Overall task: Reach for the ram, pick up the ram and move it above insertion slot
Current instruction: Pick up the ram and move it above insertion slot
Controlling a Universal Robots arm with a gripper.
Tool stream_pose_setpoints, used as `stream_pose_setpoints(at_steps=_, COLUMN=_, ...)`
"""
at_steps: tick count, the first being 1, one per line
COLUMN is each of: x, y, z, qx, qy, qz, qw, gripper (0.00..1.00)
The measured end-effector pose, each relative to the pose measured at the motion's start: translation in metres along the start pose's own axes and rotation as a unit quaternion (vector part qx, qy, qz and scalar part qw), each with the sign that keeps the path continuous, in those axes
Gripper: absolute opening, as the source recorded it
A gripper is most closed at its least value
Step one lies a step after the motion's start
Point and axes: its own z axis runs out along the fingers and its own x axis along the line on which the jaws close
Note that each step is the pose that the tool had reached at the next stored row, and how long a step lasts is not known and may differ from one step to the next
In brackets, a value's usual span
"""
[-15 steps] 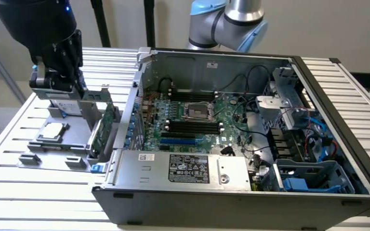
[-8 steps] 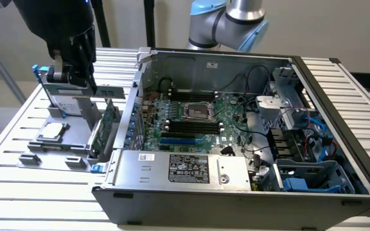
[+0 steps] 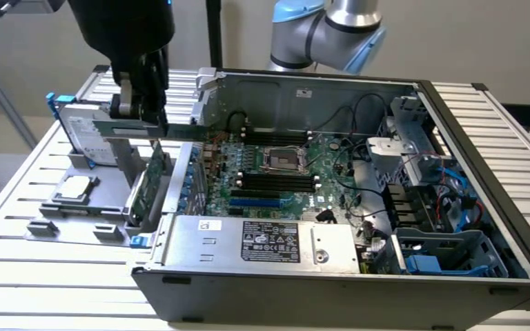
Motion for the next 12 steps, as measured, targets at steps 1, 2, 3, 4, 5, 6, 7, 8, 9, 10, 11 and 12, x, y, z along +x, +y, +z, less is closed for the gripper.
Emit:
stream_pose_setpoints(at_steps=1, x=0.000, y=-0.0045, z=-0.0001, qx=0.0000, qy=0.0000, qz=0.000, qw=1.0000, gripper=0.14)
stream_pose_setpoints(at_steps=2, x=0.000, y=-0.0090, z=-0.0003, qx=0.0000, qy=0.0000, qz=0.000, qw=1.0000, gripper=0.14)
stream_pose_setpoints(at_steps=3, x=0.000, y=-0.0139, z=-0.0004, qx=0.0000, qy=0.0000, qz=0.000, qw=1.0000, gripper=0.14)
stream_pose_setpoints(at_steps=4, x=0.000, y=-0.0184, z=-0.0005, qx=0.0000, qy=-0.0001, qz=0.000, qw=1.0000, gripper=0.14)
stream_pose_setpoints(at_steps=5, x=0.000, y=-0.0229, z=-0.0007, qx=-0.0002, qy=0.0001, qz=0.000, qw=1.0000, gripper=0.14)
stream_pose_setpoints(at_steps=6, x=0.000, y=-0.0276, z=-0.0007, qx=-0.0003, qy=0.0001, qz=0.000, qw=1.0000, gripper=0.14)
stream_pose_setpoints(at_steps=7, x=0.000, y=-0.0319, z=-0.0008, qx=-0.0005, qy=0.0003, qz=0.000, qw=1.0000, gripper=0.14)
stream_pose_setpoints(at_steps=8, x=-0.001, y=-0.0365, z=-0.0008, qx=-0.0006, qy=0.0004, qz=0.000, qw=1.0000, gripper=0.14)
stream_pose_setpoints(at_steps=9, x=-0.001, y=-0.0409, z=-0.0007, qx=-0.0007, qy=0.0005, qz=0.000, qw=1.0000, gripper=0.14)
stream_pose_setpoints(at_steps=10, x=-0.001, y=-0.0454, z=-0.0008, qx=-0.0009, qy=0.0007, qz=0.000, qw=1.0000, gripper=0.14)
stream_pose_setpoints(at_steps=11, x=-0.002, y=-0.0498, z=-0.0007, qx=-0.0010, qy=0.0010, qz=0.000, qw=1.0000, gripper=0.14)
stream_pose_setpoints(at_steps=12, x=-0.003, y=-0.0541, z=-0.0007, qx=-0.0012, qy=0.0014, qz=0.000, qw=1.0000, gripper=0.14)
